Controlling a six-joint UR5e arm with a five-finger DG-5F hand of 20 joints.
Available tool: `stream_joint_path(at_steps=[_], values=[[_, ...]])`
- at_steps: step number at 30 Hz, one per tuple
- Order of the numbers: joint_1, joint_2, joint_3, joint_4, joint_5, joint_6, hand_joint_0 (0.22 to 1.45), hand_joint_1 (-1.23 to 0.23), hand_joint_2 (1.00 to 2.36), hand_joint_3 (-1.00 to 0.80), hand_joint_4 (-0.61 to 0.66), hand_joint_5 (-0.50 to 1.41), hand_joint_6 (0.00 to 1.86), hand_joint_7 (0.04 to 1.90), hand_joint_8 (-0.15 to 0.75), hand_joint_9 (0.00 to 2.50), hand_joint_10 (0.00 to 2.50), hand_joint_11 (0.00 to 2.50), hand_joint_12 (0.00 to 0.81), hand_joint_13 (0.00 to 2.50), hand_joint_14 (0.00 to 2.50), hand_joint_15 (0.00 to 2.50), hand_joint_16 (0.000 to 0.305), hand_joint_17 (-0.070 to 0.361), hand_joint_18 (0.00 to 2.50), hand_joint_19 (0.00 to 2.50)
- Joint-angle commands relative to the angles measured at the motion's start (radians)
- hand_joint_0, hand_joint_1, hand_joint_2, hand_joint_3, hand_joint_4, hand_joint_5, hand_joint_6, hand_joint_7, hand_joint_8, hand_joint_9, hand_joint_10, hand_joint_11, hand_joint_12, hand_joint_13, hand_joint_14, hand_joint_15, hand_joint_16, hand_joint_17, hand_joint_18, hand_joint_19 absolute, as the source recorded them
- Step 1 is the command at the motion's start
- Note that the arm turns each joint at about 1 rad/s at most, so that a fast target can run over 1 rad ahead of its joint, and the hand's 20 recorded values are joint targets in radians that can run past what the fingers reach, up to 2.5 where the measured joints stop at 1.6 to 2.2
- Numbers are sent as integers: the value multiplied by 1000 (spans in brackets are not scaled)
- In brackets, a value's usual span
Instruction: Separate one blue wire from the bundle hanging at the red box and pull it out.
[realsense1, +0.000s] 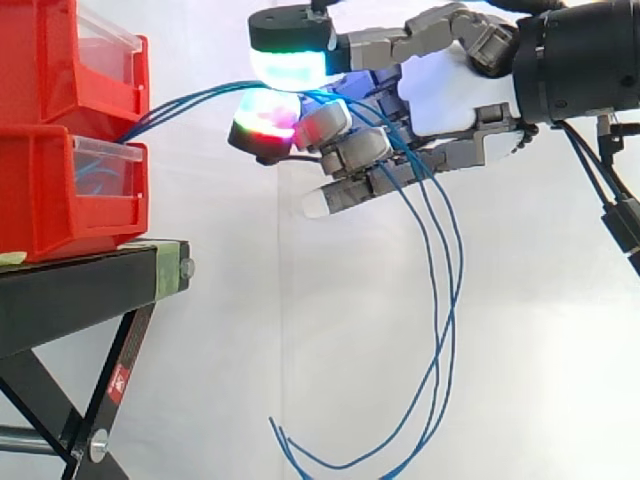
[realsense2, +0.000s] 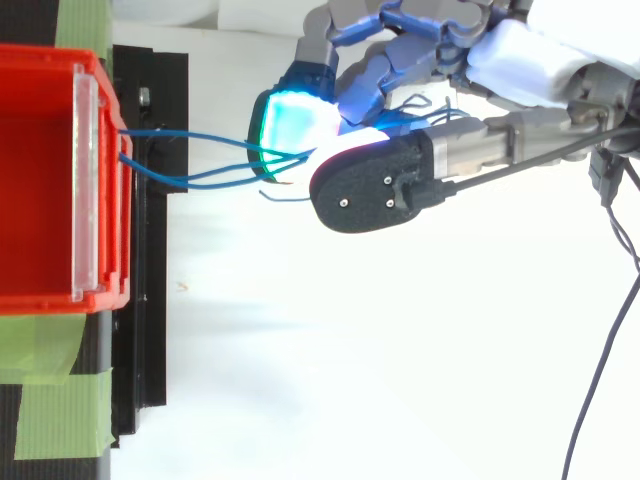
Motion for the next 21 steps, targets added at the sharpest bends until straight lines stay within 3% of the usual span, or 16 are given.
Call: stream_joint_path(at_steps=[1, 10, 21], values=[[-1, 0, 0, 0, 0, -1, 774, -850, 1028, -176, 235, -272, 865, 1166, 274, 378, 77, 1737, 286, 355, 1228, 1619, 45, 101, 349, 680], [-1, 0, 0, -17, -1, 1, 770, -883, 1019, -313, 211, -286, 837, 1206, 250, 245, 3, 1769, 270, 259, 1095, 1689, 45, 101, 332, 620], [-1, 0, 0, -17, -1, 1, 780, -861, 1005, -457, 184, -300, 834, 1215, 228, 133, 1, 1818, 248, 132, 1223, 1655, 43, 97, 257, 633]])
